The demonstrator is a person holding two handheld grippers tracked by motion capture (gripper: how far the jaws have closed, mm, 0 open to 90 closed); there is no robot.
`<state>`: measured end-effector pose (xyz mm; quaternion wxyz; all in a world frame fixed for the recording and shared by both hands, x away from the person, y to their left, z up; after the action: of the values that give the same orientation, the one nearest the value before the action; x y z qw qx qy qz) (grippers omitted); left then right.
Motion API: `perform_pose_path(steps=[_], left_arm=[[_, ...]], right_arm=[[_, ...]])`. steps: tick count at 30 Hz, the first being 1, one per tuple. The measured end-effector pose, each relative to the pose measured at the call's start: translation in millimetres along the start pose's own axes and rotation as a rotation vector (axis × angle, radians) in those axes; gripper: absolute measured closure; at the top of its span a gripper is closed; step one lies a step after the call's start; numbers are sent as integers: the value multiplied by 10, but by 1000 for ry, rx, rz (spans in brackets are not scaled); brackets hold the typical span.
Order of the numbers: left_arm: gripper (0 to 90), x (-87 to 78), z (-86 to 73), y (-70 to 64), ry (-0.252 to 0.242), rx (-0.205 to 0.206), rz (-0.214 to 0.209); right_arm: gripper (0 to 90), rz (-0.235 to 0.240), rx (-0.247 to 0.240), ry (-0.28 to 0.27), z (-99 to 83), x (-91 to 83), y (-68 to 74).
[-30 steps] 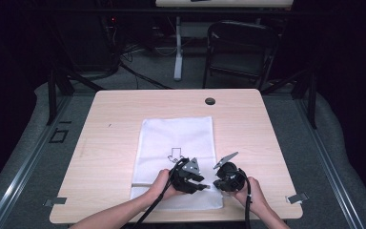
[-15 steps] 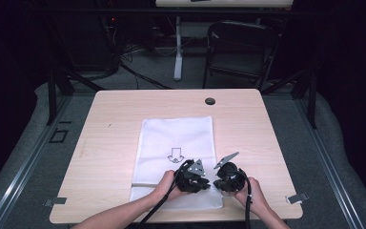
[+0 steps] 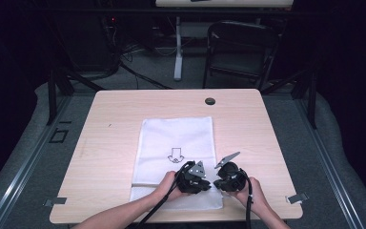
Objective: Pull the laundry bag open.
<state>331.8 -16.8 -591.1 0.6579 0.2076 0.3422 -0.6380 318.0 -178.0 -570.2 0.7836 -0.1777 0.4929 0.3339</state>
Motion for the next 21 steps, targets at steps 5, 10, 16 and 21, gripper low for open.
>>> perform_pose_path(steps=[5, 10, 16, 21], left_arm=[[818, 2, -9, 1, -10, -2, -2], [819, 0, -7, -7, -6, 2, 5], [820, 17, -5, -20, -21, -6, 16], [821, 42, 21, -48, -19, -2, 33]], right_arm=[[900, 20, -11, 10, 5, 3, 24], [900, 17, -20, 37, -1, 30, 21], [900, -5, -32, 45, 5, 29, 42], [900, -5, -10, 57, -8, 16, 10]])
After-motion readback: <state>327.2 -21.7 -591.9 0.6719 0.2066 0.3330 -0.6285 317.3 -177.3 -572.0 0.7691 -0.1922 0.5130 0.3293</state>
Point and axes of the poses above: each handheld gripper's, and its own axes: x roughly forward along the jaws, z roughly out of its top, y roughly to its left, the point moved 2 cm from there along x, roughly forward along the jaws, and after that the axes turned 5 degrees about -z, right-handed, at the moved point
